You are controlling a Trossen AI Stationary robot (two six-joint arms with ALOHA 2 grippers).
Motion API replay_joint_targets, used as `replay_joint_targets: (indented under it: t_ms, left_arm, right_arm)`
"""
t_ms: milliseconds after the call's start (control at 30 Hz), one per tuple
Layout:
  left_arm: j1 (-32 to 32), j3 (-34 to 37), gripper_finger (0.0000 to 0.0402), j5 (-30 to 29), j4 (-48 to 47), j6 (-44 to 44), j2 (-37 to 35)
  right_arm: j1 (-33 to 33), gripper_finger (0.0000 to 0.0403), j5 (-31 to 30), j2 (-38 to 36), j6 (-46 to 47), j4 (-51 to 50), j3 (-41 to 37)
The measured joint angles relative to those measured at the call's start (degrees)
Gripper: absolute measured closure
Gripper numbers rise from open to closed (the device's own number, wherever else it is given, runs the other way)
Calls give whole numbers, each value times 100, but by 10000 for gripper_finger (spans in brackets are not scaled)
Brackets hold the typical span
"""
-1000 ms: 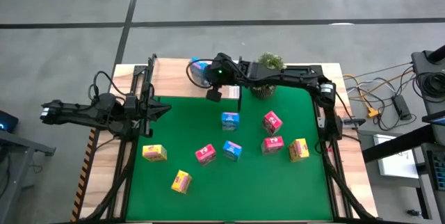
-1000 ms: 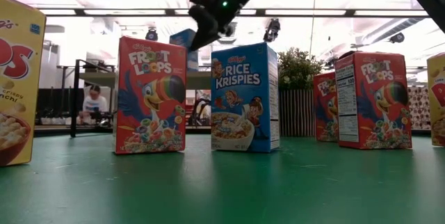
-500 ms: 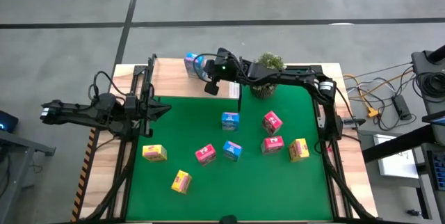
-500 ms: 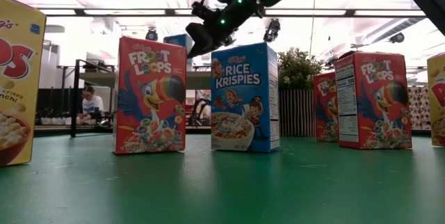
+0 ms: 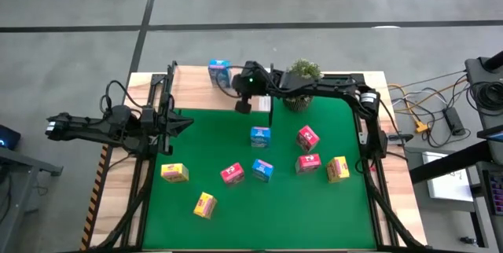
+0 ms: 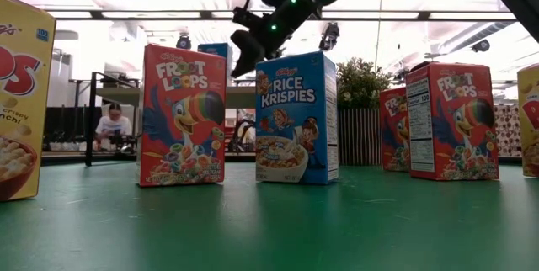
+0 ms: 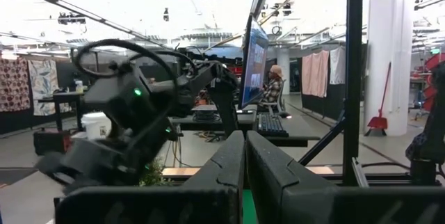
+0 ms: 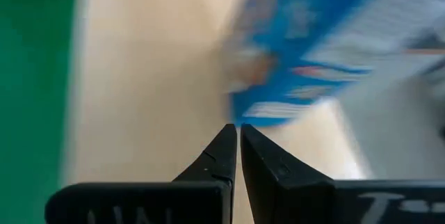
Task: Stack cereal on shelf
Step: Put the middle right blue cereal box on the shelf
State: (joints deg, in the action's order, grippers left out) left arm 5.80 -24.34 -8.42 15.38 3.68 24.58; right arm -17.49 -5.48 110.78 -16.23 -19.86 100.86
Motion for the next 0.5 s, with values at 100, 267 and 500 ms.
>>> replay_joint_targets:
  t_ms: [100, 267, 500]
  left_arm:
    - [0, 0, 402, -1, 1, 18, 4]
    - [0, 0, 402, -1, -1, 22, 4]
    - [0, 0, 402, -1, -1, 24, 6]
  right_arm:
    - [96, 390, 128, 2, -41, 128, -38]
    - [122, 390, 99, 169, -175, 680, -41]
    - [124, 390, 75, 573, -303, 1530, -50]
